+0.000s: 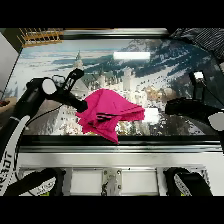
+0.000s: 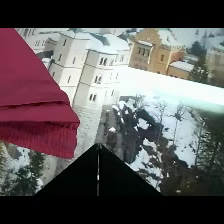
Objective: Fold the clothes and pants, and hang the long-sleeved shirts on hangers.
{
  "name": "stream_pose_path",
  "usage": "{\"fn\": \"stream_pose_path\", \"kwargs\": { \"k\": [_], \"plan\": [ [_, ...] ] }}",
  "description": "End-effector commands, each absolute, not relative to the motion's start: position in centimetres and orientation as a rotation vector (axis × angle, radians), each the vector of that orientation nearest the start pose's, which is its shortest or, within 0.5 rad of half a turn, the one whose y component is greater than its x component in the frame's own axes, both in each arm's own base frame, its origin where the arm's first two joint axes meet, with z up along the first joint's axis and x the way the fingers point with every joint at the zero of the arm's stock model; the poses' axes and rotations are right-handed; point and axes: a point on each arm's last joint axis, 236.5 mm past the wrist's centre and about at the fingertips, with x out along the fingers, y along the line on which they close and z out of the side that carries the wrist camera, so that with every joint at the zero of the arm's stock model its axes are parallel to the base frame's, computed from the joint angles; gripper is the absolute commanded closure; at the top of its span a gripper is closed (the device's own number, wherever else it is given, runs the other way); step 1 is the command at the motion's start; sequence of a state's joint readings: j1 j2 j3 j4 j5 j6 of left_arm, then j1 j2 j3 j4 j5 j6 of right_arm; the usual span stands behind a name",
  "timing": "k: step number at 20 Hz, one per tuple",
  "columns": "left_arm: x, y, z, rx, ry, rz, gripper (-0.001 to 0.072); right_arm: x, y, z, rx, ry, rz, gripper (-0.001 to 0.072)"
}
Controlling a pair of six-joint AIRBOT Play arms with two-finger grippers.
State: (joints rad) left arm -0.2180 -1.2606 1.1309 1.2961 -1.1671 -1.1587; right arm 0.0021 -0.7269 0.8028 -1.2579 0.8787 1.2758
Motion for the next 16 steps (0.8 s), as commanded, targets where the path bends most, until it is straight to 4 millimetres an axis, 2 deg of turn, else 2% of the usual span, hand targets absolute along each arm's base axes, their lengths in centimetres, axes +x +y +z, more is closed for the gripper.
{"fn": "stream_pose_path", "kwargs": {
  "k": [1, 3, 5, 6, 9, 12, 14, 15, 16],
  "plan": [
    [32.2, -11.6, -0.2, 0.074, 1.255, -0.519, 0.0042, 33.4, 5.3, 10.2, -0.001, 0.767, 0.250, 0.0689],
    [29.5, -11.1, -2.4, 0.091, 1.292, -0.537, 0.0042, 33.4, 5.3, 10.2, -0.001, 0.767, 0.250, 0.0689],
    [26.9, -11.6, -5.0, 0.136, 1.335, -0.583, 0.0042, 33.4, 5.4, 10.3, 0.002, 0.766, 0.252, 0.0689],
    [26.2, -11.9, -6.4, 0.152, 1.339, -0.592, 0.0042, 33.4, 5.4, 10.3, 0.001, 0.766, 0.252, 0.0689],
    [26.4, -13.0, -9.6, 0.175, 1.321, -0.582, 0.0042, 33.4, 5.4, 10.3, 0.001, 0.767, 0.251, 0.0689],
    [27.2, -13.8, -11.7, 0.156, 1.368, -0.558, 0.0044, 33.4, 5.3, 10.2, 0.001, 0.768, 0.251, 0.0689],
    [27.5, -13.9, -12.6, 0.153, 1.416, -0.560, 0.0478, 33.3, 5.3, 10.0, -0.002, 0.777, 0.250, 0.0687],
    [27.6, -14.0, -12.7, 0.154, 1.432, -0.565, 0.0644, 33.1, 5.2, 9.5, -0.002, 0.798, 0.251, 0.0687],
    [27.8, -14.0, -12.5, 0.164, 1.434, -0.571, 0.0704, 33.0, 4.9, 8.7, 0.024, 0.833, 0.235, 0.0686]
  ]
}}
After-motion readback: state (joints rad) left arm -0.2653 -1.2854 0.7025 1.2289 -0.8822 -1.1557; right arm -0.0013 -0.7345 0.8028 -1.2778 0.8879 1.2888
